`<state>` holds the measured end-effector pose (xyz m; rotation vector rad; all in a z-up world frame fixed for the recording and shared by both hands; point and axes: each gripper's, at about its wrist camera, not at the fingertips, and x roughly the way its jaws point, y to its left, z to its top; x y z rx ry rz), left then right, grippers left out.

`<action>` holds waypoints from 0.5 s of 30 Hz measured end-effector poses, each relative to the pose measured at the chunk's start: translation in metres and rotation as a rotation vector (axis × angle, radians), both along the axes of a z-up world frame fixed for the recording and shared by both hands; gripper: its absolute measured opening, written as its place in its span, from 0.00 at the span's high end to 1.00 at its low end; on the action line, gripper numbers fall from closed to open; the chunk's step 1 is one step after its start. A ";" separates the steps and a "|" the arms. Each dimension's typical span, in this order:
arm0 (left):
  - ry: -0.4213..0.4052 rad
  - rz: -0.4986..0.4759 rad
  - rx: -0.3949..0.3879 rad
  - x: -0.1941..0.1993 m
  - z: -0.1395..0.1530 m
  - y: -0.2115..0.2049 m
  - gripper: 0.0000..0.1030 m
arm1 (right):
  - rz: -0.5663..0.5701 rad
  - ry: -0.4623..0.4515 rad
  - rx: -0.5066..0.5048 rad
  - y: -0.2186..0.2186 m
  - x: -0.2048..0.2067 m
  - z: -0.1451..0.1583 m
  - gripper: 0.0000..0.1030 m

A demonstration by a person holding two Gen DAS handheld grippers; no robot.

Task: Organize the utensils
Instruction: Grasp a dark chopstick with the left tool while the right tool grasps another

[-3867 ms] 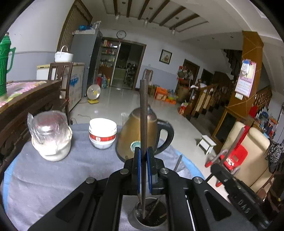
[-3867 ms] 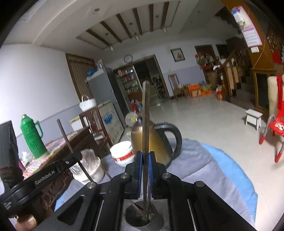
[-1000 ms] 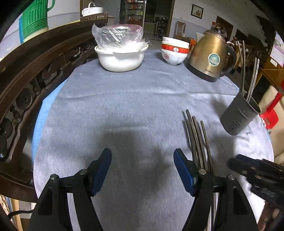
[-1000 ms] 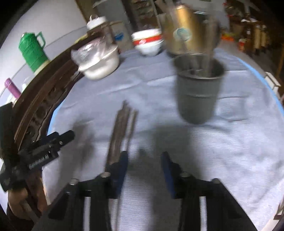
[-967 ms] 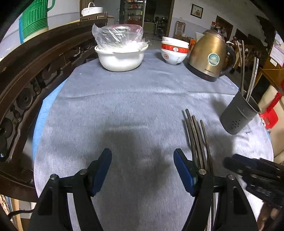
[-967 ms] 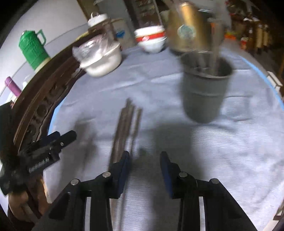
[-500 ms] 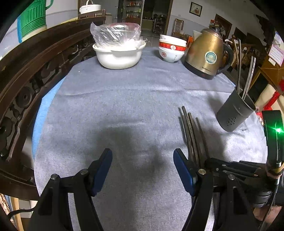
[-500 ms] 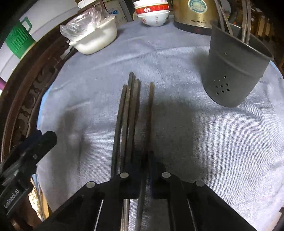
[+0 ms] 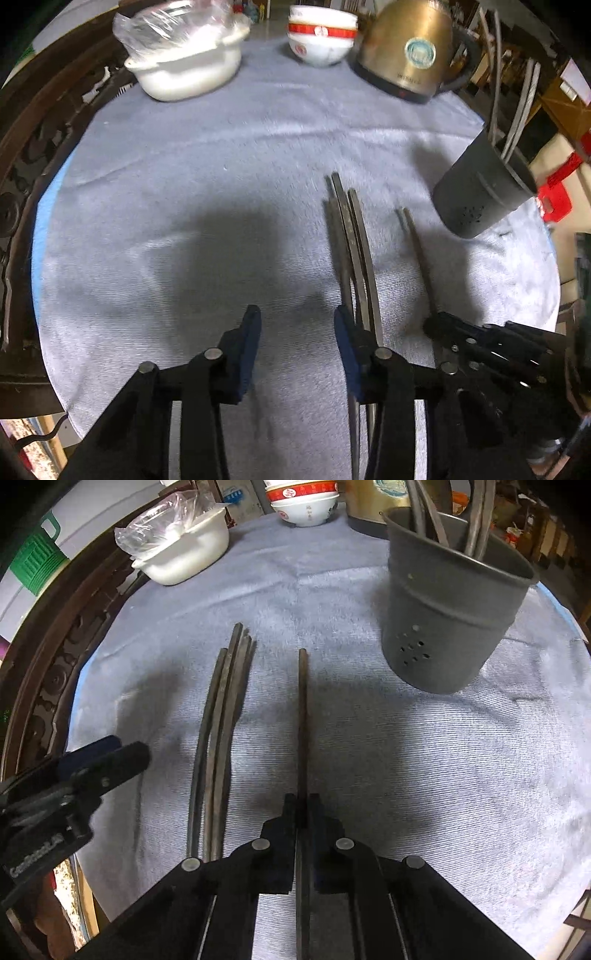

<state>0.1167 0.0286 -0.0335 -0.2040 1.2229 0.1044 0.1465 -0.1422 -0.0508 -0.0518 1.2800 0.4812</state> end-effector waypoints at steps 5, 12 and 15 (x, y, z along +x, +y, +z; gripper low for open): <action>0.064 -0.010 0.004 0.009 -0.010 -0.013 0.67 | 0.022 0.011 0.035 -0.010 0.004 -0.002 0.94; 0.138 -0.003 0.025 0.019 -0.021 -0.018 0.89 | 0.057 0.016 0.041 -0.008 0.005 -0.002 0.94; 0.154 -0.008 -0.015 0.021 -0.021 -0.018 0.95 | 0.077 0.024 0.030 -0.007 0.007 -0.001 0.94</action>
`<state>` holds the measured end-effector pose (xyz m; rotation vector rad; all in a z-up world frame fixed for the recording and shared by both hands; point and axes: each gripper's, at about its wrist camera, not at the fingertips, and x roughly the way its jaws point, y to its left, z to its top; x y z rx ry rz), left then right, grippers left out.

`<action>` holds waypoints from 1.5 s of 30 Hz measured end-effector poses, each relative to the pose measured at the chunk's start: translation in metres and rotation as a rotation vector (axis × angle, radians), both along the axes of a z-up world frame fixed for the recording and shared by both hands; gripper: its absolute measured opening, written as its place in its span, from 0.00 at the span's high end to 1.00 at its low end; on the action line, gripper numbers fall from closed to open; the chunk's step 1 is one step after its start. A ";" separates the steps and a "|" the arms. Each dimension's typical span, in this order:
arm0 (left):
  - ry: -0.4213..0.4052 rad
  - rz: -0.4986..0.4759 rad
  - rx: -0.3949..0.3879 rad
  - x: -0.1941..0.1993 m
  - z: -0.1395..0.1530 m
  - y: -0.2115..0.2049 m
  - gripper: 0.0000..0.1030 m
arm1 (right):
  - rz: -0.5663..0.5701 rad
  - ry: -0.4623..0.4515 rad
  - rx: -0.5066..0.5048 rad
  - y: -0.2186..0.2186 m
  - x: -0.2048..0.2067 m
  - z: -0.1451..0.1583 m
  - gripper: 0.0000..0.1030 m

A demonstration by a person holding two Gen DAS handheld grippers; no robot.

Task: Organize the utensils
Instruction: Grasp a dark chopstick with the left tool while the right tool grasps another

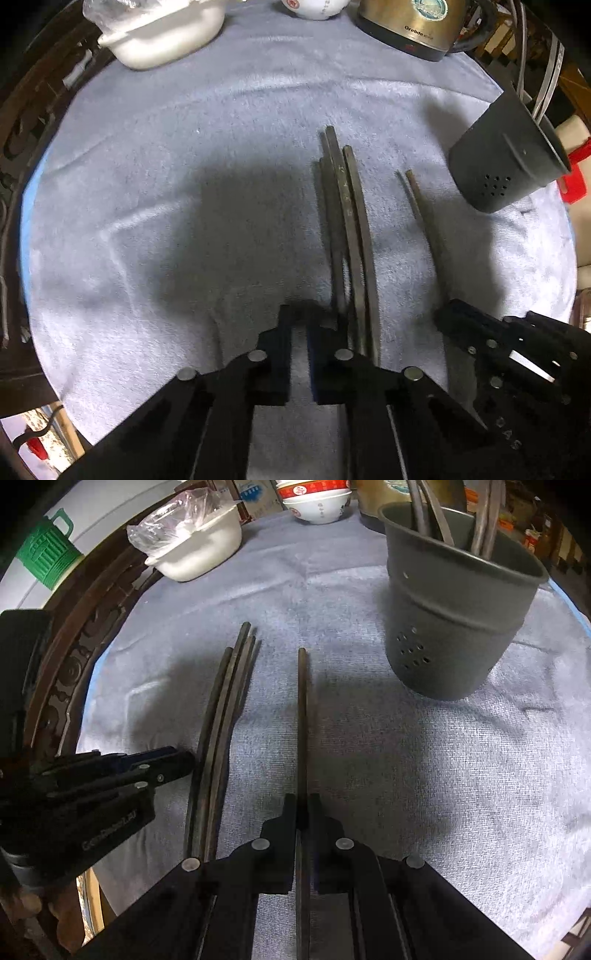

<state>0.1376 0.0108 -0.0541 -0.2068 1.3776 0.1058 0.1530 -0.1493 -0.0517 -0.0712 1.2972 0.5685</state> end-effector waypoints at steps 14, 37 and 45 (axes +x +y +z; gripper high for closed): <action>-0.022 0.013 -0.126 0.005 0.020 0.006 0.92 | 0.037 0.017 -0.054 0.005 -0.001 -0.001 0.92; 0.046 -0.028 -0.080 0.005 0.010 -0.005 0.94 | 0.084 0.029 -0.099 0.010 0.000 0.001 0.92; 0.126 -0.039 -0.074 0.020 0.004 -0.002 0.92 | 0.081 0.065 -0.142 0.016 0.010 0.001 0.92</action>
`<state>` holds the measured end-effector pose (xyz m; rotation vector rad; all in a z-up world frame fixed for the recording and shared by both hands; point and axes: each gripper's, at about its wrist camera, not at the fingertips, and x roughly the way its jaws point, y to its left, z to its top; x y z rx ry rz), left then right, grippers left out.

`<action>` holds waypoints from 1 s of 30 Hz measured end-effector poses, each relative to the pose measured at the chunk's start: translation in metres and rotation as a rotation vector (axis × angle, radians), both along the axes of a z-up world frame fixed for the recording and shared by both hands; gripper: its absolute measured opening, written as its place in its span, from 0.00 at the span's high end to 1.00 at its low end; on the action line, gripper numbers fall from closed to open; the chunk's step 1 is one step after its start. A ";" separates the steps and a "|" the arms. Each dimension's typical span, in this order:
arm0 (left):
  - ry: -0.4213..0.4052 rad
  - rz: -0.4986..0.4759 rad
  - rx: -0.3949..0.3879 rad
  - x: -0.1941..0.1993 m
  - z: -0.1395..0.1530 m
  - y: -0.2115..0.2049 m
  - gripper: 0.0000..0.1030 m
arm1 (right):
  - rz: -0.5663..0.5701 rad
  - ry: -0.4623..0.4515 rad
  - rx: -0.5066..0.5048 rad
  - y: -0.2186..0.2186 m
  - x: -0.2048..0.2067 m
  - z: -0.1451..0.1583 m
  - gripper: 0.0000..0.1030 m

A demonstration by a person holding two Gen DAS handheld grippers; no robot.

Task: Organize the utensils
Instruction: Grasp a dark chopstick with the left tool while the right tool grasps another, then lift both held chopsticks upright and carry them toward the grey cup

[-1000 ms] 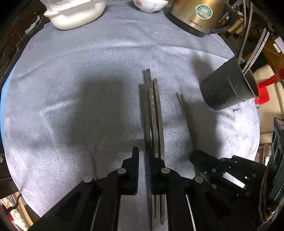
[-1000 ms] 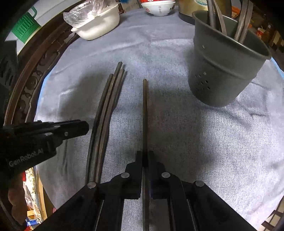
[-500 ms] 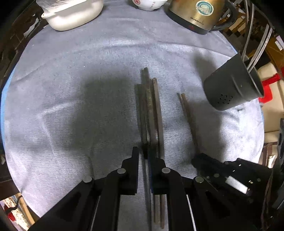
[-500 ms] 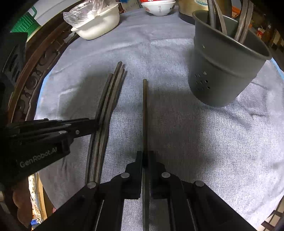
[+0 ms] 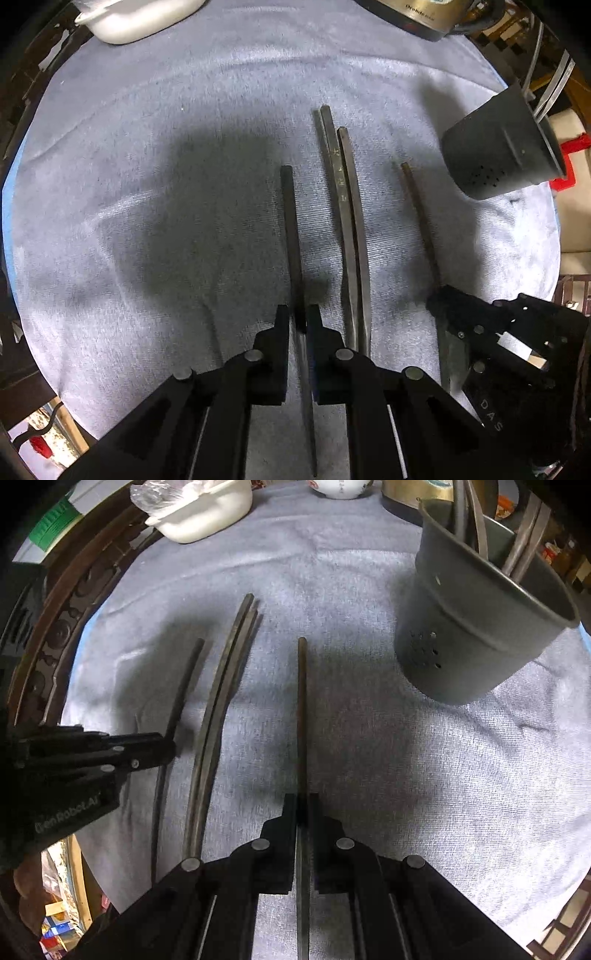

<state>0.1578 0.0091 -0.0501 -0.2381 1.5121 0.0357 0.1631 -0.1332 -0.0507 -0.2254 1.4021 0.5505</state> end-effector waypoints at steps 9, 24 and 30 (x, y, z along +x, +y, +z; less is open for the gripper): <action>-0.032 -0.008 -0.060 0.000 0.000 0.011 0.94 | 0.027 0.002 -0.052 0.018 0.004 0.000 0.94; -0.294 0.047 -0.075 -0.036 0.070 0.028 0.94 | -0.213 -0.153 0.267 -0.058 -0.017 0.060 0.94; -0.387 0.033 -0.053 -0.039 0.095 0.007 0.94 | -0.286 -0.224 0.313 -0.079 -0.025 0.075 0.94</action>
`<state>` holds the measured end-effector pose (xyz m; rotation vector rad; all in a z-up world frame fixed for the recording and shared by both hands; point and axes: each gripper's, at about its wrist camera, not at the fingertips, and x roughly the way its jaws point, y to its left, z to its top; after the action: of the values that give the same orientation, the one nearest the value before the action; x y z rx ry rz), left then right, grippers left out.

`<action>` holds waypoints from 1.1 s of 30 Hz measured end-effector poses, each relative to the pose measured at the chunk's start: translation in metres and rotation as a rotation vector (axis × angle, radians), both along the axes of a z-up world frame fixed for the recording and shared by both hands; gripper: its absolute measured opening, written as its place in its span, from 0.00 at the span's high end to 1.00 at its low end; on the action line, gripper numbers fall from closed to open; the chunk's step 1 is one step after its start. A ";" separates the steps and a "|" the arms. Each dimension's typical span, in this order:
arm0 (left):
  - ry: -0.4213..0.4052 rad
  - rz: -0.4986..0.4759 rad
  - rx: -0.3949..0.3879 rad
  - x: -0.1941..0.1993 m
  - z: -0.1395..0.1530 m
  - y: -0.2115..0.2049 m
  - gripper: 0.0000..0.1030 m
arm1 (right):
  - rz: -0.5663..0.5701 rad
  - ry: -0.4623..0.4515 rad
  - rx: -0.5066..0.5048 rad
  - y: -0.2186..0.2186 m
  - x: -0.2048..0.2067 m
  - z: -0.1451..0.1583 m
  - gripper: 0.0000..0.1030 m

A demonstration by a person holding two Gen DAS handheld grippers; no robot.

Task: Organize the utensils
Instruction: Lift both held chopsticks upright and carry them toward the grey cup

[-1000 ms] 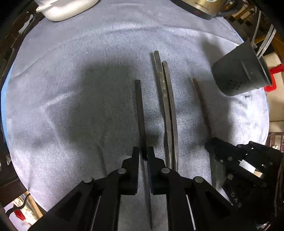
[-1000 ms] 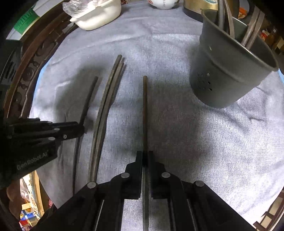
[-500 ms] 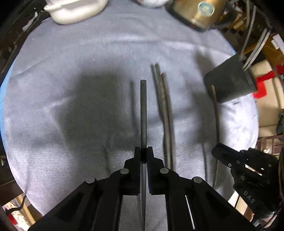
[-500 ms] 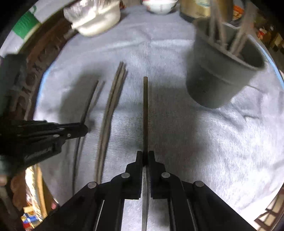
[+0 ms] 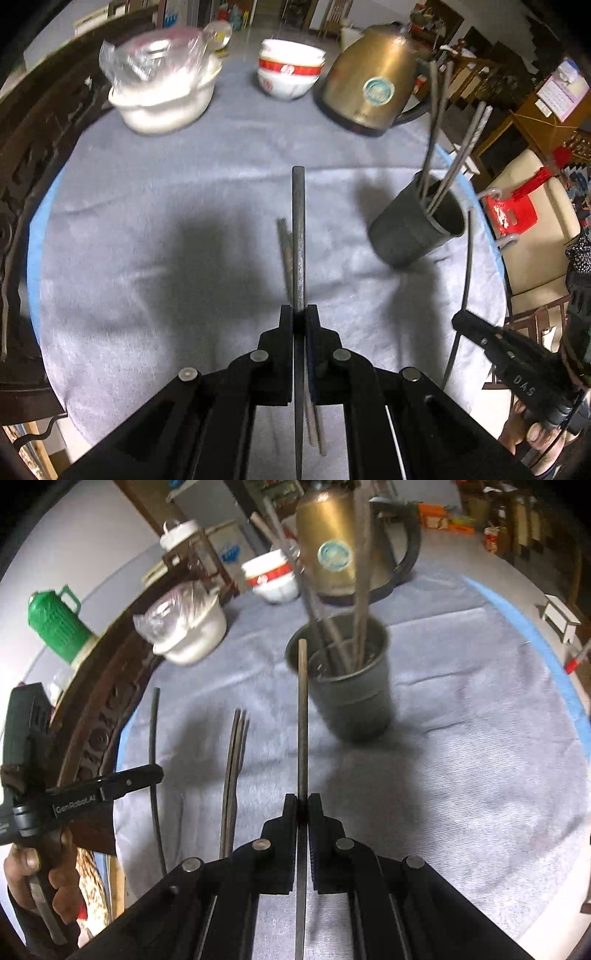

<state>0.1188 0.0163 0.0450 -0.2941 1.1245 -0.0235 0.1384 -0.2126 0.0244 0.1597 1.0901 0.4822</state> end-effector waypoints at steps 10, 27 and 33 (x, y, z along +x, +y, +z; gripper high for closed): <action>-0.130 -0.106 0.024 0.006 0.026 -0.032 0.94 | -0.228 -0.055 0.116 -0.058 -0.038 0.025 0.94; -0.305 0.142 0.178 0.009 0.088 -0.054 0.94 | -0.236 -0.119 0.188 -0.101 -0.057 0.049 0.94; -0.364 0.093 0.163 0.027 0.100 -0.081 0.94 | -0.290 -0.166 0.169 -0.125 -0.060 0.063 0.94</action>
<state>0.1456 -0.0643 0.1451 -0.1865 0.7455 0.0940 0.0780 -0.3374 0.0870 0.4136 0.8465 0.3195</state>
